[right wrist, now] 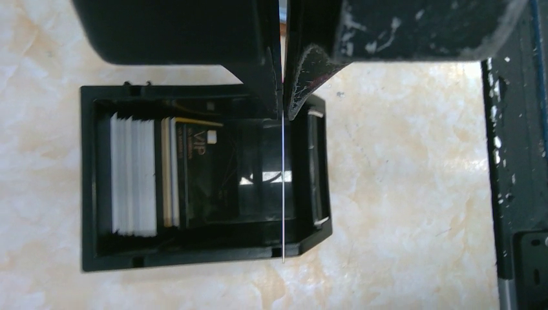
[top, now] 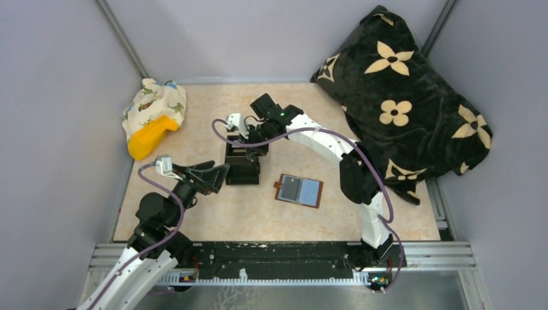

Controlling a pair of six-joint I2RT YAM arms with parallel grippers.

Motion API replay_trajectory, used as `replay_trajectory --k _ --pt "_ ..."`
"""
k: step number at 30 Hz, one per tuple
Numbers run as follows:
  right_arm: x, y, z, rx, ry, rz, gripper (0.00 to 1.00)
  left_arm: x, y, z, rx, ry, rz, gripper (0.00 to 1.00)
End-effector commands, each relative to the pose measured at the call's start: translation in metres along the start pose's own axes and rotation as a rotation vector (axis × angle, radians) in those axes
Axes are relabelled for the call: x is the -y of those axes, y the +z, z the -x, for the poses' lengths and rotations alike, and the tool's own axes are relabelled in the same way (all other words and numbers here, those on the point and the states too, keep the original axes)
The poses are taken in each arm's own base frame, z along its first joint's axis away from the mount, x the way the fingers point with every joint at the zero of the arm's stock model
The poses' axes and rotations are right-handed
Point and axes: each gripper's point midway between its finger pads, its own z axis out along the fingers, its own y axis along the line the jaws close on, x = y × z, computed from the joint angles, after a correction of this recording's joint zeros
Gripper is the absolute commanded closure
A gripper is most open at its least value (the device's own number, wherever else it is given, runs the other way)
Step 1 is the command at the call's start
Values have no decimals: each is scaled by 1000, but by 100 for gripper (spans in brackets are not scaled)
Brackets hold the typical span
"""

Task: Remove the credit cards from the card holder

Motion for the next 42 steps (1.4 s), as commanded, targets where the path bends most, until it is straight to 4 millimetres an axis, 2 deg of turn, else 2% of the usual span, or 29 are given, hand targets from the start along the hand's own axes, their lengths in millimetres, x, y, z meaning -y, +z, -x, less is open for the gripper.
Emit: replay_trajectory --k 1,8,18,29,42 --pt "16 2 26 28 -63 -55 100 -1 -2 6 10 18 13 1" --pt "28 10 21 -15 -62 -80 100 -2 -3 5 7 21 16 1" --pt "29 7 23 2 -59 -106 100 -4 -2 2 3 29 18 1" --pt "48 20 13 -22 -37 -165 100 -3 -2 2 -5 38 13 1" --pt "51 32 3 -57 -22 -148 100 -1 0 3 -8 46 8 1"
